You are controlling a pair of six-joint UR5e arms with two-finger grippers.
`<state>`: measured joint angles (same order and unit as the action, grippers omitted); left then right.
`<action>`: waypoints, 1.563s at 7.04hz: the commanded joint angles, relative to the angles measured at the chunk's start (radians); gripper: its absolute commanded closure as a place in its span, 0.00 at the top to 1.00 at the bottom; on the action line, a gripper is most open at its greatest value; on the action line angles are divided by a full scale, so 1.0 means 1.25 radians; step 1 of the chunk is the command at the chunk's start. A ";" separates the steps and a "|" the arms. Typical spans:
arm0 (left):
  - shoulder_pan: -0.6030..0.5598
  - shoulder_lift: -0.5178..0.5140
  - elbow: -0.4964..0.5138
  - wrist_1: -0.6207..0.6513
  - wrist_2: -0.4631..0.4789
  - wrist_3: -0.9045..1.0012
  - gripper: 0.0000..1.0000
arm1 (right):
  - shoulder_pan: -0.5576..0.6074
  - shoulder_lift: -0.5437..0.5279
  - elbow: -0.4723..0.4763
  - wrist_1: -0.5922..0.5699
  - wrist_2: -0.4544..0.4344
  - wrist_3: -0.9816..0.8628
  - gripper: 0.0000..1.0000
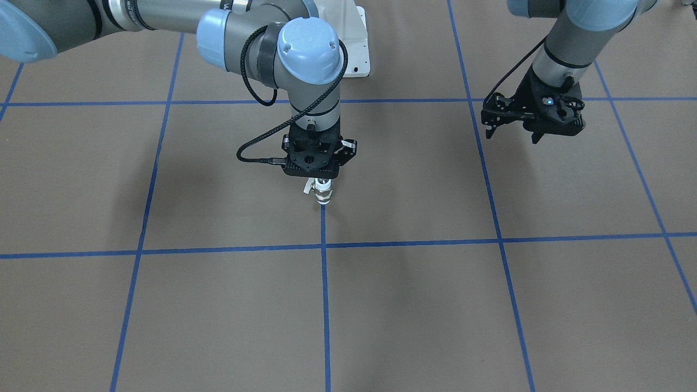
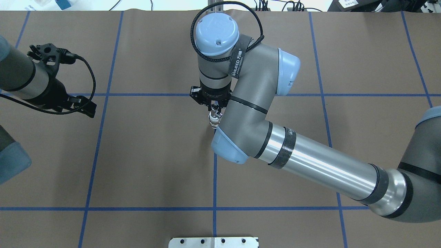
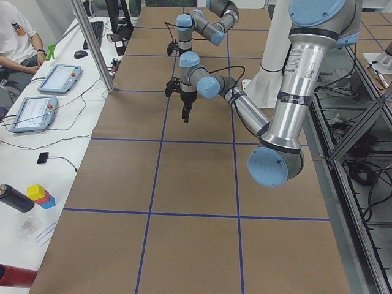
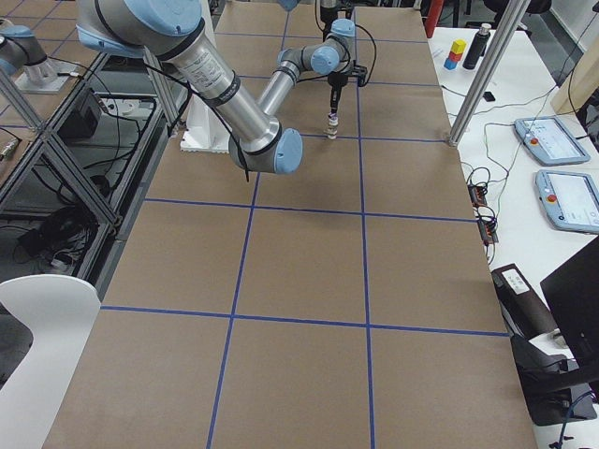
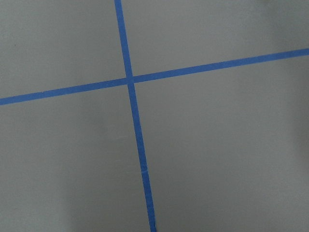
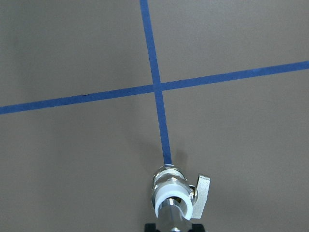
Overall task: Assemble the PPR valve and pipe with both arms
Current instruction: 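Lower the metal fitting into the top of the valve with the right gripper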
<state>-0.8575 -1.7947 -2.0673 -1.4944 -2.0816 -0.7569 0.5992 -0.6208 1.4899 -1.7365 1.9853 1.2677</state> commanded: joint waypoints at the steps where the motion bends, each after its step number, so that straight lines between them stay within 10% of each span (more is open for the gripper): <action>1: 0.000 0.000 0.000 -0.001 0.000 -0.001 0.99 | -0.001 -0.002 0.000 0.000 -0.002 -0.002 0.00; 7: 0.000 -0.001 -0.002 -0.002 0.000 -0.012 0.99 | -0.001 -0.005 -0.005 0.000 -0.003 -0.004 0.02; 11: 0.000 0.000 0.000 -0.002 0.000 -0.012 0.99 | -0.007 -0.003 -0.013 0.001 -0.005 -0.009 0.52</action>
<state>-0.8570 -1.7953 -2.0687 -1.4972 -2.0816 -0.7715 0.5952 -0.6231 1.4760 -1.7361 1.9812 1.2569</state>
